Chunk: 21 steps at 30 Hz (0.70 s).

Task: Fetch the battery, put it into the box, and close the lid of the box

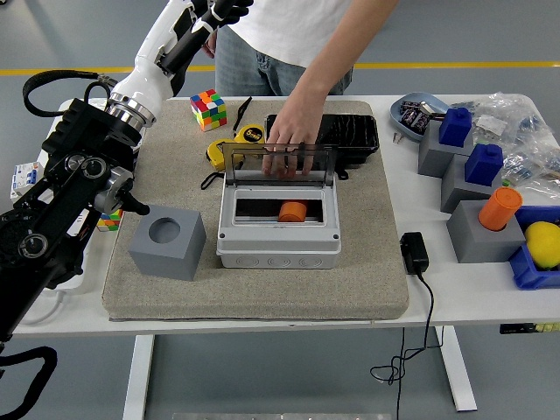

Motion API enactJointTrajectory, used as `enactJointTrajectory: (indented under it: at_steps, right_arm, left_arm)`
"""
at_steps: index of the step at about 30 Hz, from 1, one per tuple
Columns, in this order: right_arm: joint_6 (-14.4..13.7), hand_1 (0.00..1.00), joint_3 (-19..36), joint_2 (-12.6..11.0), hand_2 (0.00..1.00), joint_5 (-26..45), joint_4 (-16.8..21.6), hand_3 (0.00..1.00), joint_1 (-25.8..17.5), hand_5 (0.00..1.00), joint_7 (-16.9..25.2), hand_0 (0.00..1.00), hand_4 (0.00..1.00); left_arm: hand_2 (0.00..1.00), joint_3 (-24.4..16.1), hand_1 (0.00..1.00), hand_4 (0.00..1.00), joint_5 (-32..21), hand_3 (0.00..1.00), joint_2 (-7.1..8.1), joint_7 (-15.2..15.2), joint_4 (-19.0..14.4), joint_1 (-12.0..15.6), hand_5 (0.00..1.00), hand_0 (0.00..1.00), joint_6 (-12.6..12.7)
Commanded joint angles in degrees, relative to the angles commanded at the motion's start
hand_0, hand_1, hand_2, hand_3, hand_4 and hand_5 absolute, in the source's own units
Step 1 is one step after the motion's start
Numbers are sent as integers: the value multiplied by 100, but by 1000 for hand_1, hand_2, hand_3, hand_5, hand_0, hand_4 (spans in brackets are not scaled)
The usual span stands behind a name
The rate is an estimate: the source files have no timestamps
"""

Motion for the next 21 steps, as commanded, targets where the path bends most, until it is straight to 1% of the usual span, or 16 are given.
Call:
enactJointTrajectory:
  at_steps: [1, 2, 4, 6, 7, 8, 11, 12, 13, 14, 15, 16, 18, 19, 20, 21]
  right_arm:
    - [-1, 855, 0, -1, 808, -1, 0, 828, 0, 998, -2, 871, 998]
    - [-1, 855, 4, -2, 808, -6, -1, 829, 0, 998, -3, 871, 998]
    - [-2, 855, 24, -3, 808, -18, -4, 829, -1, 998, -3, 871, 998]
    - [-1, 855, 25, -2, 808, -18, -3, 829, -3, 998, -4, 871, 998]
    - [-1, 855, 27, 2, 808, -17, -2, 829, -4, 998, -3, 871, 998]
    - [-2, 855, 29, 5, 808, -17, -2, 829, -4, 998, -3, 871, 998]
    - [-5, 855, 17, 10, 808, -5, 3, 829, 2, 998, -2, 871, 998]
    - [-5, 855, 17, 10, 808, -4, 4, 829, 4, 998, -1, 871, 998]
    - [-8, 855, 8, 12, 808, 9, 8, 829, 8, 998, 0, 871, 998]
    - [-9, 856, 8, 11, 808, 9, 9, 829, 10, 998, -1, 871, 998]
    - [-8, 856, 18, 10, 808, -5, 5, 829, 12, 998, -2, 871, 998]
    - [-8, 856, 30, 11, 808, -12, 3, 829, 11, 998, -3, 871, 998]
    - [-9, 856, 42, 13, 808, -18, 3, 829, 6, 998, -5, 871, 998]
    - [-10, 856, 49, 13, 808, -23, 2, 829, 4, 998, -6, 871, 998]
    - [-10, 855, 62, 14, 808, -33, 0, 830, 3, 998, -7, 871, 998]
    - [-9, 855, 64, 15, 808, -32, 1, 830, 3, 998, -7, 871, 998]
  left_arm:
    - [774, 30, 828, 998, 261, 716, 24, 119, 17, 12, 875, 933, -100]
    - [838, 62, 928, 998, 521, 798, 45, 223, 32, 22, 998, 998, -201]
    - [838, 138, 928, 998, 968, 798, 90, 435, 88, 45, 998, 998, -391]
    - [838, 174, 928, 998, 1431, 798, 105, 513, 136, 54, 998, 998, -450]
    - [838, 208, 928, 998, 1692, 798, 113, 569, 214, 62, 998, 998, -483]
    - [930, 226, 998, 998, 1915, 839, 113, 616, 301, 68, 998, 998, -504]
    - [930, 225, 998, 998, 2660, 839, 106, 768, 507, 78, 998, 998, -638]
    - [930, 223, 998, 998, 2883, 839, 107, 787, 526, 81, 998, 998, -660]
    - [930, 244, 998, 998, 3144, 839, 123, 872, 548, 101, 998, 998, -752]
    - [998, 260, 998, 998, 3367, 834, 133, 918, 553, 111, 998, 998, -801]
    - [998, 298, 998, 998, 3628, 834, 151, 998, 552, 125, 998, 998, -888]
    - [998, 332, 998, 998, 3836, 834, 164, 1036, 551, 139, 998, 998, -924]
    - [998, 386, 998, 998, 4029, 834, 179, 1091, 539, 175, 998, 998, -975]
    - [998, 397, 998, 998, 4044, 834, 180, 1106, 529, 190, 998, 998, -990]
    - [998, 402, 998, 998, 4040, 723, 179, 1115, 519, 201, 998, 998, -1002]
    - [998, 409, 998, 998, 4023, 723, 178, 1124, 501, 219, 998, 998, -1015]
